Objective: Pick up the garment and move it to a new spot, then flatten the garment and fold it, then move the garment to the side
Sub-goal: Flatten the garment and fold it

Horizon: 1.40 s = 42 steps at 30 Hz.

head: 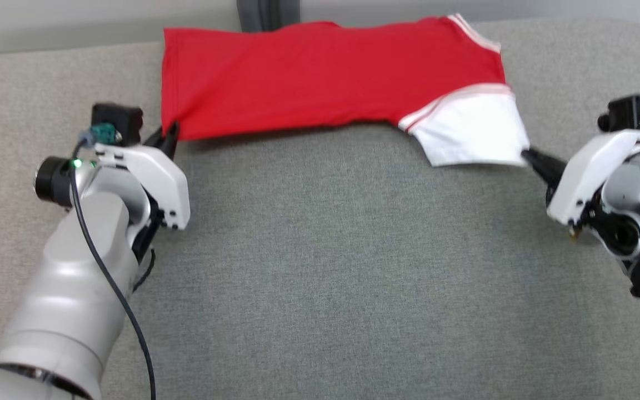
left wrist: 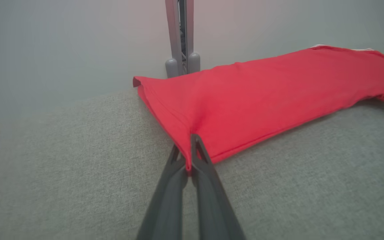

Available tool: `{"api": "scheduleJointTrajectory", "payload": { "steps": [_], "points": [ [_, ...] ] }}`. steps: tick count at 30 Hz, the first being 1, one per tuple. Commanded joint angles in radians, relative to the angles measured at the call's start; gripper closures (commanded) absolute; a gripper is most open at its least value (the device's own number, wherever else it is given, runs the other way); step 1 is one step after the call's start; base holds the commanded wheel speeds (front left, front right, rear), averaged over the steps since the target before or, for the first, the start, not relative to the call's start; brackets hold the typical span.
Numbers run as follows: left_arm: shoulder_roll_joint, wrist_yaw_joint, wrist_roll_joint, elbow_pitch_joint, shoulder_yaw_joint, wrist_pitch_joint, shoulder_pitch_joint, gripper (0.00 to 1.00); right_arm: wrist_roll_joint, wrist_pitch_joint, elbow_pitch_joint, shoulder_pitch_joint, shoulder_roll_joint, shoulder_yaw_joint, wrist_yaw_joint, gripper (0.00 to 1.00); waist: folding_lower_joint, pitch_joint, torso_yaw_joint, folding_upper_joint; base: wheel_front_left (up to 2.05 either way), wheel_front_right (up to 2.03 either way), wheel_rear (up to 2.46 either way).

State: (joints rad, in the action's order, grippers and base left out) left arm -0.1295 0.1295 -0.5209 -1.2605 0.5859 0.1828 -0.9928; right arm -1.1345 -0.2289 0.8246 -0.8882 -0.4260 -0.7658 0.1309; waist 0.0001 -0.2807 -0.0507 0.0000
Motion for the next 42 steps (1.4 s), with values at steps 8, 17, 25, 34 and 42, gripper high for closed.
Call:
{"api": "scheduleJointTrajectory", "payload": {
  "steps": [8, 17, 25, 34, 42],
  "points": [
    [-0.03, 0.001, -0.014, 0.061, 0.08, 0.0, 0.141, 1.0, -0.05, -0.17, -0.106, 0.138, -0.113, -0.054, 0.0, 1.0, -0.0001, 0.095, 0.01, 0.0, 0.0, 0.0, 0.0],
    [-0.083, 0.001, -0.048, 0.153, 0.182, -0.089, 0.263, 1.0, -0.1, -0.261, -0.211, 0.242, -0.182, -0.025, 0.0, 1.0, -0.0001, 0.149, 0.024, 0.0, 0.0, 0.0, 0.0],
    [-0.166, 0.001, -0.109, 0.291, 0.25, -0.204, 0.369, 1.0, -0.104, -0.315, -0.303, 0.359, -0.222, 0.012, 0.0, 1.0, -0.0001, 0.193, 0.031, 0.0, 0.0, 0.0, 0.0],
    [-0.252, -0.048, -0.134, 0.487, 0.263, -0.29, 0.504, 1.0, -0.125, -0.353, -0.365, 0.534, -0.244, 0.1, 0.0, 1.0, -0.0001, 0.227, 0.037, 0.0, 0.0, 0.0, 0.0],
    [-0.362, -0.143, -0.203, 0.8, 0.232, -0.376, 0.678, 1.0, -0.112, -0.365, -0.441, 0.672, -0.248, 0.2, 0.0, 1.0, -0.0001, 0.241, 0.039, 0.0, 0.0, 0.0, 0.0]
  ]
}}
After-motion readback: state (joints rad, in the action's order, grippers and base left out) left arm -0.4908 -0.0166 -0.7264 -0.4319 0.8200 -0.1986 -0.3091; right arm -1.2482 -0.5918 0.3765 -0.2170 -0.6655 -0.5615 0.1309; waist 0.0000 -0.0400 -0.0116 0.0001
